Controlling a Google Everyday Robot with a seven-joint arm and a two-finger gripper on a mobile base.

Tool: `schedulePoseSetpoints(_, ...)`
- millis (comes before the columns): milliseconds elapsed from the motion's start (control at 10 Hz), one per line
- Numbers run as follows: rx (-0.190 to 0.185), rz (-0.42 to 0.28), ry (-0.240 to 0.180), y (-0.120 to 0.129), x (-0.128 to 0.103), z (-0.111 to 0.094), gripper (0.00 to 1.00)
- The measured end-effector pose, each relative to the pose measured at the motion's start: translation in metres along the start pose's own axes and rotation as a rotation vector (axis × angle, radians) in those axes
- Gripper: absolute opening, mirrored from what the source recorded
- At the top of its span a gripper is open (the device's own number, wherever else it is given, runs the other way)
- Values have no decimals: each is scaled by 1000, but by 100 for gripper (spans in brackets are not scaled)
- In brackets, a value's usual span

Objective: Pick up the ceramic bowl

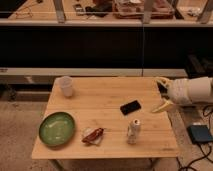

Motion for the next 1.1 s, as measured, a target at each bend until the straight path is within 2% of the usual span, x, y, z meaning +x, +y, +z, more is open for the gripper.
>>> schedulePoseSetpoints(100, -26, -101, 65, 2, -17, 7, 80)
schedulePoseSetpoints(200, -69, -210, 136, 7, -31, 19, 80)
schedulePoseSetpoints(300, -142, -335, 215, 18, -42, 41, 80)
schedulePoseSetpoints(400, -200, -416, 256, 26, -50, 57, 80)
schedulePoseSetpoints(600, -371, -603, 315, 49, -79, 109, 80)
schedulePoseSetpoints(700, -421, -661, 341, 56, -85, 121, 80)
schedulePoseSetpoints(800, -463, -710, 361, 62, -92, 132, 80)
schedulePoseSetpoints(900, -483, -742, 372, 64, -97, 138, 80)
schedulePoseSetpoints(1100, -486, -743, 379, 64, -95, 137, 80)
